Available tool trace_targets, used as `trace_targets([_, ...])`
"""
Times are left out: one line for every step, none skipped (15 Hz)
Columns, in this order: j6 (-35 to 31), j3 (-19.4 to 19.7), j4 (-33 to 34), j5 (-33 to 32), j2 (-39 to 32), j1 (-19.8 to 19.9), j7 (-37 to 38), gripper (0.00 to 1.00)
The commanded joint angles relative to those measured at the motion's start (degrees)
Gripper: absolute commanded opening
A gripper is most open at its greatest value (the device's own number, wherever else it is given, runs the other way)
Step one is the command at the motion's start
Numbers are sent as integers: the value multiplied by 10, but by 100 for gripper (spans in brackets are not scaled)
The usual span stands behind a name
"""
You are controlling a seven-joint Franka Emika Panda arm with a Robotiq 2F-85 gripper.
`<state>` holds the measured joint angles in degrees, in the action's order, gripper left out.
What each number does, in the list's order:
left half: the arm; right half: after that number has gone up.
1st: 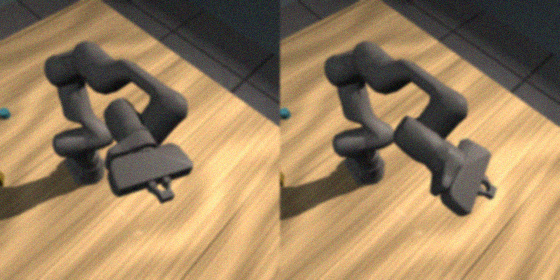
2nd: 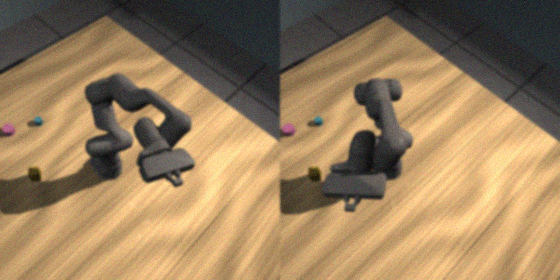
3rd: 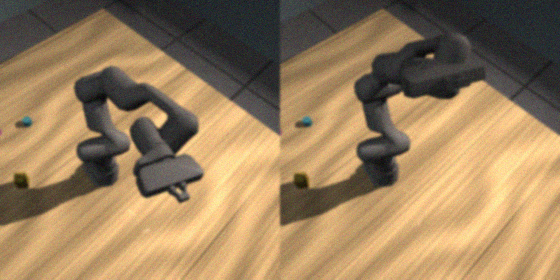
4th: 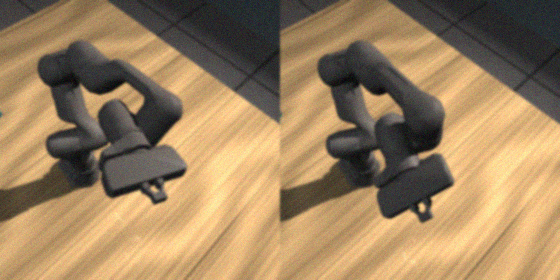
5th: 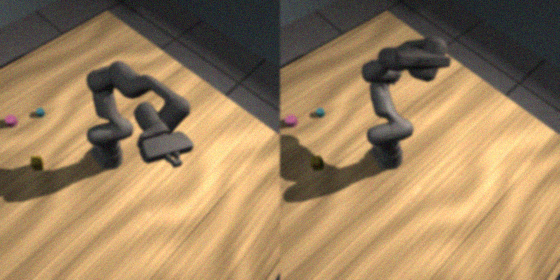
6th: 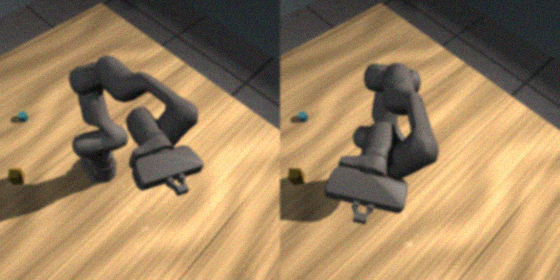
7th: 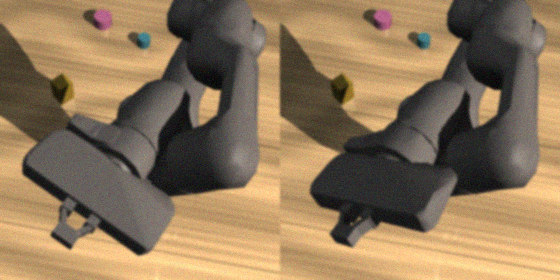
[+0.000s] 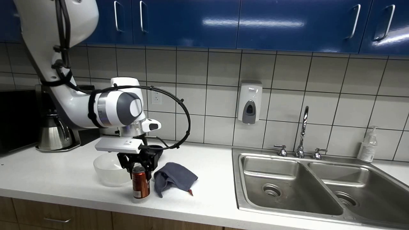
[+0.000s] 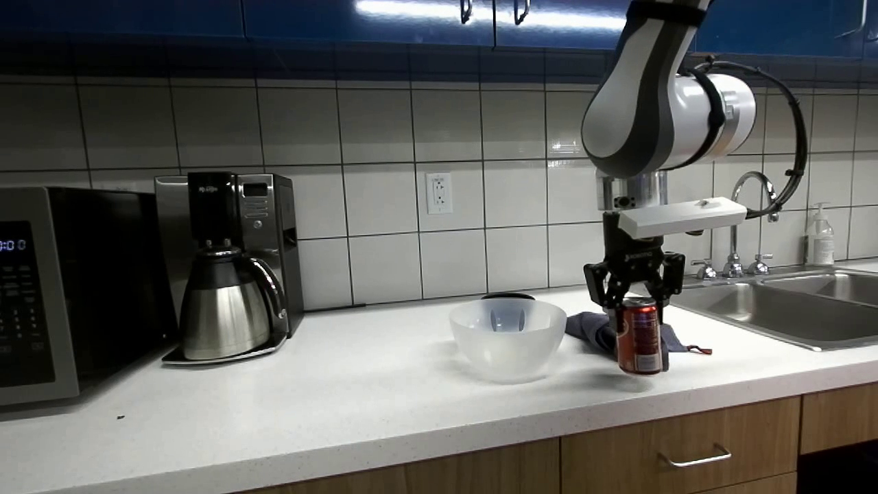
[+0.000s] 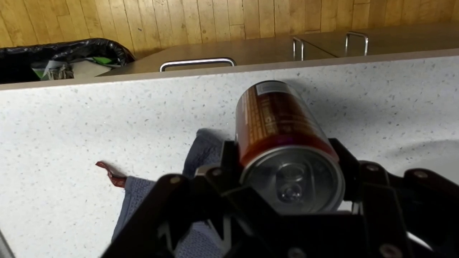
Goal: Remove the can from the bowl
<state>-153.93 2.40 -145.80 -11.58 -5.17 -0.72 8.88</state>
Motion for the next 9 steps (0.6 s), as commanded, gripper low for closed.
trace_targets([-22,4,13,-6,-19,1,11,38])
trace_targets([-27,6,14,-5,-23,1,10,38])
trace_targets([-32,6,16,1,-27,1,7,38])
trace_targets([-36,6,17,5,-30,1,5,38])
trace_targets([-40,7,18,6,-32,0,4,38])
trace_targets([-44,8,18,8,-34,0,3,38])
trace_targets([-46,7,19,11,-36,0,1,38])
trace_targets([-48,8,20,12,-37,0,0,38])
trace_targets([-49,7,20,16,-36,1,-2,38])
